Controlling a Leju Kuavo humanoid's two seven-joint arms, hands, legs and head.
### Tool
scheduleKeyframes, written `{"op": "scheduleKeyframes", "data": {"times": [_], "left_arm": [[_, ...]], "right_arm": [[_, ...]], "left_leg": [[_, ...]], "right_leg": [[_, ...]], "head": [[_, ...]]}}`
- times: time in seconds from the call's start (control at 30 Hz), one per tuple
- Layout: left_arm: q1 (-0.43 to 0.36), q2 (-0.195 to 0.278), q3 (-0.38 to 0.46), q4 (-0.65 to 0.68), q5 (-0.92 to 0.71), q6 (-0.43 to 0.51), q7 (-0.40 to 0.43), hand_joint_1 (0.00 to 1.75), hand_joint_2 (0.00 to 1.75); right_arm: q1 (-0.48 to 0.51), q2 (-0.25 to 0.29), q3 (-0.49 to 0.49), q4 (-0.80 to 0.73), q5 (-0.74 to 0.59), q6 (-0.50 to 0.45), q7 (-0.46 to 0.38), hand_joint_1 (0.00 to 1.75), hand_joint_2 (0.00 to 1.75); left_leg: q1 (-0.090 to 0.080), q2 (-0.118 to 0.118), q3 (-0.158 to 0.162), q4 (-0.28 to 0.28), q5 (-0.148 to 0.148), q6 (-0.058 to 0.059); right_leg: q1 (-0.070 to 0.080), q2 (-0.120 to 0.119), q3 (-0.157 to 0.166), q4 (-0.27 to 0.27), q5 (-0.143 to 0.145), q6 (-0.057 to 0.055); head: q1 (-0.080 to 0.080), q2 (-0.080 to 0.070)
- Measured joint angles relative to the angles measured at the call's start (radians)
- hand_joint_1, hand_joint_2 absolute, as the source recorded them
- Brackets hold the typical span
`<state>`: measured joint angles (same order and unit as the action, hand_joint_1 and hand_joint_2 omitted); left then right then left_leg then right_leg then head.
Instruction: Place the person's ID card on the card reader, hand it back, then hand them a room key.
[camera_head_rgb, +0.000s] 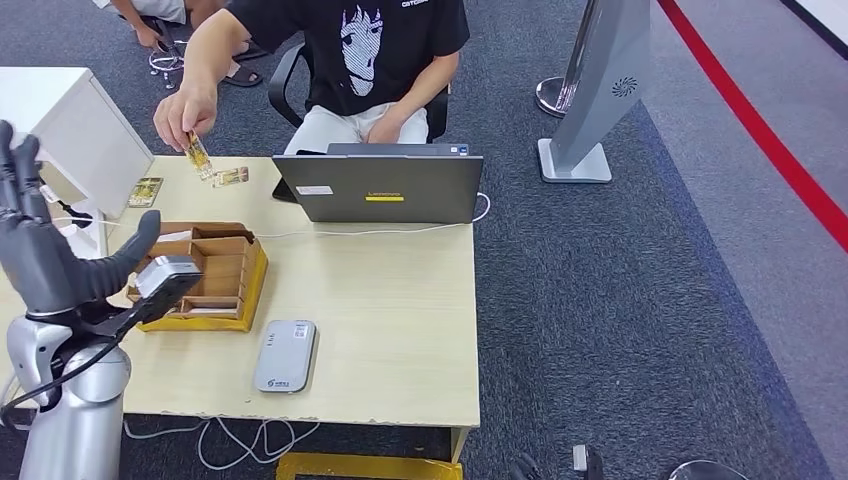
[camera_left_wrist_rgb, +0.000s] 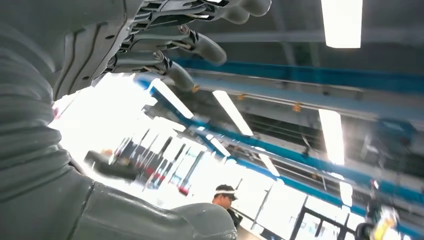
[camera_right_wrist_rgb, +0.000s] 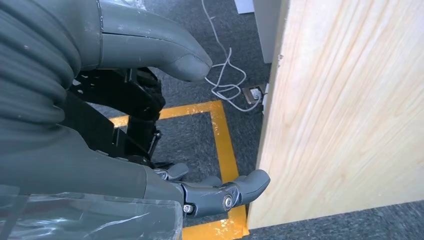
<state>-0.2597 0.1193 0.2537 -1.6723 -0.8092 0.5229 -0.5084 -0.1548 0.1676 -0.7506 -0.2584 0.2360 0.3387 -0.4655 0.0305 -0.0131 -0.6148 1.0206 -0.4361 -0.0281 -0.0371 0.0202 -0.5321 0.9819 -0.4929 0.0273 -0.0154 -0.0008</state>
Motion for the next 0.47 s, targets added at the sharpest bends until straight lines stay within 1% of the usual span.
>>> {"op": "scheduleKeyframes", "data": {"times": [0.03,0.1,0.17,0.23,0.33,0.4,0.43,0.47], "left_arm": [[0.016,-0.022,0.041,-0.015,0.076,-0.015,-0.042,0.0,1.75],[0.051,-0.074,0.151,-0.039,0.226,-0.071,-0.124,0.0,1.75],[0.089,-0.122,0.269,-0.049,0.367,-0.142,-0.173,0.0,1.75],[0.125,-0.157,0.379,-0.045,0.499,-0.235,-0.18,0.0,1.75],[0.151,-0.191,0.551,0.013,0.665,-0.426,-0.162,0.0,1.75],[0.154,-0.2,0.654,0.07,0.705,-0.515,-0.163,0.0,1.75],[0.154,-0.202,0.697,0.098,0.713,-0.544,-0.158,0.0,1.75],[0.153,-0.204,0.719,0.111,0.717,-0.557,-0.155,0.0,1.75]], "right_arm": [[0.003,0.001,0.0,0.0,-0.003,0.004,-0.003,0.0,1.75],[0.011,0.002,-0.002,0.001,-0.012,0.013,-0.013,0.0,1.75],[0.022,0.002,-0.007,0.001,-0.022,0.023,-0.024,0.0,1.75],[0.033,0.003,-0.015,0.001,-0.032,0.033,-0.035,0.0,1.75],[0.047,0.003,-0.029,0.001,-0.039,0.05,-0.041,0.0,1.75],[0.053,0.003,-0.037,0.002,-0.039,0.056,-0.042,0.0,1.75],[0.055,0.003,-0.041,0.002,-0.038,0.058,-0.043,0.0,1.75],[0.055,0.003,-0.043,0.002,-0.038,0.058,-0.043,0.0,1.75]], "left_leg": [[0.0,0.0,0.0,0.0,0.0,0.0],[0.0,0.0,0.001,0.0,0.0,0.0],[0.0,0.001,0.001,-0.001,-0.001,0.0],[0.0,0.001,0.0,-0.001,-0.001,0.0],[0.0,0.001,0.0,-0.001,-0.001,0.0],[0.0,0.001,0.0,-0.001,-0.001,0.0],[0.0,0.001,0.0,-0.001,-0.001,0.0],[0.0,0.001,0.0,-0.001,-0.001,0.0]], "right_leg": [[0.0,0.0,0.0,0.0,0.0,0.0],[0.0,0.0,0.0,0.0,0.0,0.0],[0.0,0.001,0.0,0.0,-0.001,0.0],[0.0,0.001,0.0,0.0,-0.001,0.0],[0.0,0.0,0.0,0.0,-0.001,0.0],[0.0,0.0,-0.001,0.0,-0.001,0.0],[0.0,0.0,0.0,0.0,-0.001,0.0],[0.0,0.0,0.0,0.0,-0.001,0.0]], "head": [[0.0,0.0],[-0.001,0.0],[-0.001,0.0],[-0.001,0.0],[-0.001,0.0],[-0.001,0.0],[-0.001,0.0],[-0.001,0.0]]}}
